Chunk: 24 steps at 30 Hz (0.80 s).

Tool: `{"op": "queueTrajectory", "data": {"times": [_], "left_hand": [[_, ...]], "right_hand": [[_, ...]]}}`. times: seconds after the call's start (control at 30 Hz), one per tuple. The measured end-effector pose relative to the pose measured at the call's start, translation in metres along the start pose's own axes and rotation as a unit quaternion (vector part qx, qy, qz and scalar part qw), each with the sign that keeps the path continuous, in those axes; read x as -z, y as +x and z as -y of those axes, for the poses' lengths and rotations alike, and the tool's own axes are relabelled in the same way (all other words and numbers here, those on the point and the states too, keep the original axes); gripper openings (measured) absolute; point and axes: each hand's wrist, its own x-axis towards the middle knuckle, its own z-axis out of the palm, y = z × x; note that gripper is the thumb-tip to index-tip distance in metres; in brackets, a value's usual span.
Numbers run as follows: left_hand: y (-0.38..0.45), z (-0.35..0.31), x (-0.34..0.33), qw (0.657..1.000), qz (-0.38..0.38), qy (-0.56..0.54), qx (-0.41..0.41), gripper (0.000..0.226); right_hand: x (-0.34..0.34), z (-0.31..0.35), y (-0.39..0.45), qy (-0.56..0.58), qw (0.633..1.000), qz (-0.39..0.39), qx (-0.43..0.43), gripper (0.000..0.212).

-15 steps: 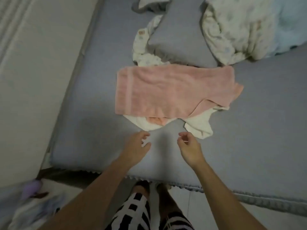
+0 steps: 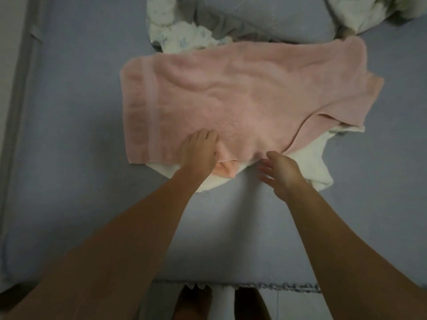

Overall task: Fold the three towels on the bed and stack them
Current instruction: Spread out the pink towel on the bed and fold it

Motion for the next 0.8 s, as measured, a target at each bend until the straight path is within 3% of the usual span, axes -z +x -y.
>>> {"op": "queueTrajectory", "data": {"times": [0.07, 0.1, 0.23, 0.3, 0.37, 0.5, 0.63, 0.7, 0.8], "left_hand": [[0.001, 0.008, -0.006, 0.999, -0.018, -0.036, 0.005, 0.007], [-0.004, 0.011, -0.007, 0.997, -0.018, -0.068, 0.005, 0.005], [-0.033, 0.013, -0.004, 0.992, 0.014, -0.128, -0.003, 0.007], [-0.033, 0.015, 0.005, 0.989, -0.011, -0.146, 0.024, 0.008], [-0.023, 0.014, 0.015, 0.980, -0.047, -0.183, 0.069, 0.021], [0.013, 0.000, 0.039, 0.952, -0.048, -0.274, 0.126, 0.052], [0.046, -0.011, 0.057, 0.947, -0.072, -0.303, 0.082, 0.055], [0.063, -0.015, 0.058, 0.953, -0.039, -0.289, 0.080, 0.059], [0.091, -0.018, 0.049, 0.980, 0.035, -0.182, 0.074, 0.067]], "right_hand": [[-0.009, 0.005, 0.010, 0.052, 0.998, 0.009, -0.015, 0.006], [-0.013, 0.006, 0.013, 0.080, 0.997, 0.002, -0.020, 0.006], [-0.020, 0.012, 0.008, 0.223, 0.971, -0.081, -0.032, 0.010], [-0.024, 0.020, 0.001, 0.272, 0.959, -0.066, -0.036, 0.008], [-0.026, 0.027, -0.007, 0.274, 0.961, -0.026, -0.026, 0.005], [-0.016, 0.030, -0.033, 0.192, 0.979, 0.066, 0.020, 0.015], [0.032, 0.015, -0.057, 0.084, 0.983, 0.153, 0.050, 0.027], [0.069, 0.009, -0.061, 0.030, 0.979, 0.200, 0.022, 0.034], [0.121, -0.006, -0.050, -0.102, 0.983, 0.148, -0.049, 0.031]]}}
